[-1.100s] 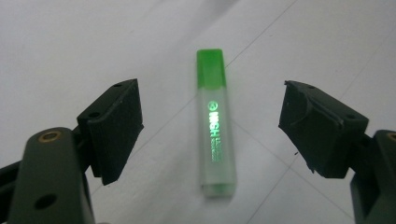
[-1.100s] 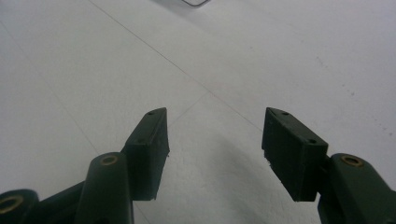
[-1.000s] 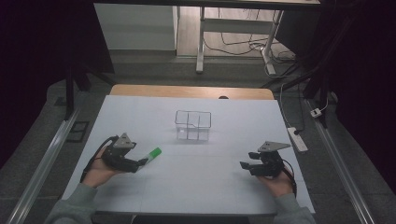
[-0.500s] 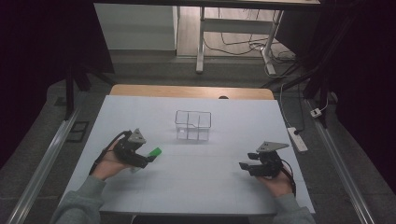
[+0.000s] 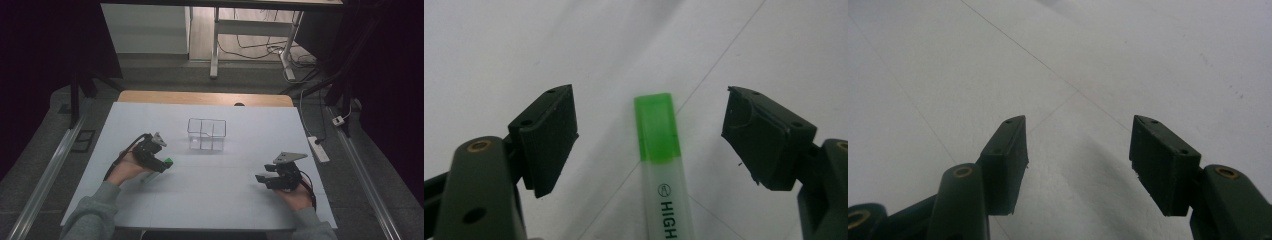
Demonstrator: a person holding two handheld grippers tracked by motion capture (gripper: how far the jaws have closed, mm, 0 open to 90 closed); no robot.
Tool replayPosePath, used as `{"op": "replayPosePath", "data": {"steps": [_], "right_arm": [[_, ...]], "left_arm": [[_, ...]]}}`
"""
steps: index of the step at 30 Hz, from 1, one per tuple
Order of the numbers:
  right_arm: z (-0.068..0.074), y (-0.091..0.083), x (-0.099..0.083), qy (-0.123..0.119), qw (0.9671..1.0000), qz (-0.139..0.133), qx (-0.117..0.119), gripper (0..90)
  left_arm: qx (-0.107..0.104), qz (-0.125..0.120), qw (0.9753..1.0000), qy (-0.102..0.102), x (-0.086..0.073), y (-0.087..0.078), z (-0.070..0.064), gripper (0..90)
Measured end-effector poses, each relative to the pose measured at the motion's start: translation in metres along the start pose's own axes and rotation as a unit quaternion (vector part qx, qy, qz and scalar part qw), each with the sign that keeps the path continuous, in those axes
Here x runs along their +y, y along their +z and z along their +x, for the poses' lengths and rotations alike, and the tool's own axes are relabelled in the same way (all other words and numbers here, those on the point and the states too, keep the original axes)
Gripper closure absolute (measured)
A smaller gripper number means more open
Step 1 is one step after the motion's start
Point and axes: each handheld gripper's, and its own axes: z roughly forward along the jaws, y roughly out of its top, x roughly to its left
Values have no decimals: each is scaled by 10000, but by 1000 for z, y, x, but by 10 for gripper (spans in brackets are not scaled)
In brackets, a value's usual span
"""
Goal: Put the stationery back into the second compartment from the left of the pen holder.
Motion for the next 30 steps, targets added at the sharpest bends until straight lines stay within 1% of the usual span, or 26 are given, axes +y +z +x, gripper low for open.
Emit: {"op": "replayPosePath", "data": {"steps": [5, 9, 12, 18, 21, 24, 26, 28, 30], "right_arm": [[0, 0, 0, 5, 10000, 10, 4, 403], [0, 1, 0, 7, 10000, 16, 3, 401], [0, 1, 0, 2, 10000, 28, -2, 401], [0, 2, 0, -7, 10000, 63, -10, 399], [0, 2, 0, -4, 10000, 60, -10, 398], [0, 2, 0, 7, 10000, 56, -11, 399], [0, 2, 0, 5, 10000, 56, -14, 398], [0, 2, 0, -10, 10000, 67, -23, 398], [0, 2, 0, -8, 10000, 61, -26, 398]], "left_arm": [[-43, 252, 9996, -118, 4, 12, 3, 232], [-51, 362, 9992, -176, 6, 17, 5, 244], [-35, 447, 9988, -175, 7, 20, 4, 248], [-80, 597, 9981, -160, 7, 25, 4, 268], [-69, 666, 9976, -145, 6, 28, 3, 302], [-129, 667, 9976, -134, 6, 28, 2, 346], [-171, 660, 9976, -136, 6, 28, 1, 386], [-296, 659, 9973, -146, 6, 27, 2, 450], [-319, 640, 9973, -193, 5, 27, 2, 491]]}}
